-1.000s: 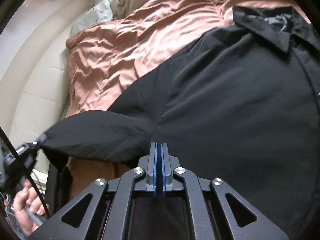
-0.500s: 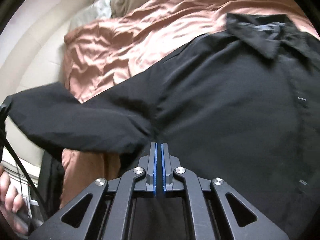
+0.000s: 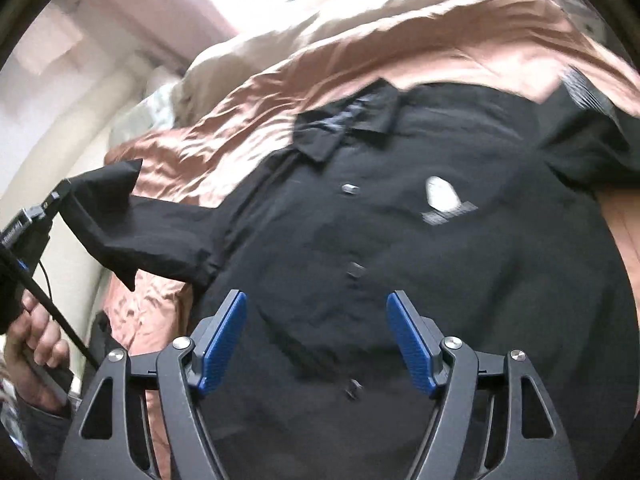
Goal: Fold large clothes
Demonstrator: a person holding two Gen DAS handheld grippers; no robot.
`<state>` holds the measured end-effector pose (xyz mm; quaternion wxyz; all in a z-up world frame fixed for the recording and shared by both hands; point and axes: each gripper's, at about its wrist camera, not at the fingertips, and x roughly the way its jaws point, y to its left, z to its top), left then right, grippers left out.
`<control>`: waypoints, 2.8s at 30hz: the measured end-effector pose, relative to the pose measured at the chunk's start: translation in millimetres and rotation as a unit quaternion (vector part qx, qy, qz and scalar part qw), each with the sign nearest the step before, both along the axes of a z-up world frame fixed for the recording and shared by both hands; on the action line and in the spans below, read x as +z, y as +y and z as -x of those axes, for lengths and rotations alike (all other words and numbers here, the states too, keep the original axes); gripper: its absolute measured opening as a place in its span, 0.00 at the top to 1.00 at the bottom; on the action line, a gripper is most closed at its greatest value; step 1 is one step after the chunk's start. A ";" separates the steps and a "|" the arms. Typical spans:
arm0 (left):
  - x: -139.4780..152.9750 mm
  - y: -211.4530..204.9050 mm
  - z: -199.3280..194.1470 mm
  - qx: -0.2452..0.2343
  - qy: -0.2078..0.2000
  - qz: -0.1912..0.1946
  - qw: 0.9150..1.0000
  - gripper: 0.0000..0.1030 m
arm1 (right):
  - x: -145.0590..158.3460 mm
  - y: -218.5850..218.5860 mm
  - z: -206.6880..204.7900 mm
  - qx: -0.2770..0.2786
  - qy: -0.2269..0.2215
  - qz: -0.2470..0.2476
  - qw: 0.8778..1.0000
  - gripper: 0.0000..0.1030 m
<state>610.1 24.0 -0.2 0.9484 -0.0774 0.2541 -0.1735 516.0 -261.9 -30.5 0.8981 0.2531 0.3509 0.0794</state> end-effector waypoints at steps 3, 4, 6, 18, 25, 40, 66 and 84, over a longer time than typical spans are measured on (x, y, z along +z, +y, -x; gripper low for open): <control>-4.7 -31.7 1.2 -0.036 0.007 -0.023 0.999 0.98 | -2.4 -16.8 13.6 -0.023 0.001 -0.028 0.999 0.31; -7.4 -38.3 -0.7 -0.044 0.012 -0.030 0.998 0.98 | -3.3 -20.5 14.6 -0.025 0.004 -0.034 0.999 0.31; -14.8 -62.7 -4.6 -0.060 0.030 -0.053 0.996 0.98 | -6.1 -25.5 12.1 -0.021 0.010 -0.051 0.998 0.31; -80.1 -124.8 -19.2 -0.104 0.178 -0.043 0.978 0.14 | -19.2 -71.8 5.2 -0.059 0.032 -0.108 0.992 0.31; -67.8 -67.2 14.1 0.020 0.177 -0.015 0.984 0.14 | -6.7 -49.7 7.7 -0.026 0.003 -0.079 0.997 0.31; -106.7 40.9 37.5 0.167 0.195 0.055 0.965 0.31 | 3.5 54.7 -61.6 0.074 -0.005 0.044 0.996 0.31; -177.0 132.8 42.6 0.264 0.256 0.173 0.914 0.67 | -30.8 171.3 -159.8 0.099 0.066 0.199 0.973 0.74; -165.6 79.5 28.5 0.216 0.248 0.091 0.940 0.66 | 8.4 -43.2 -28.4 -0.098 0.005 0.032 0.995 0.22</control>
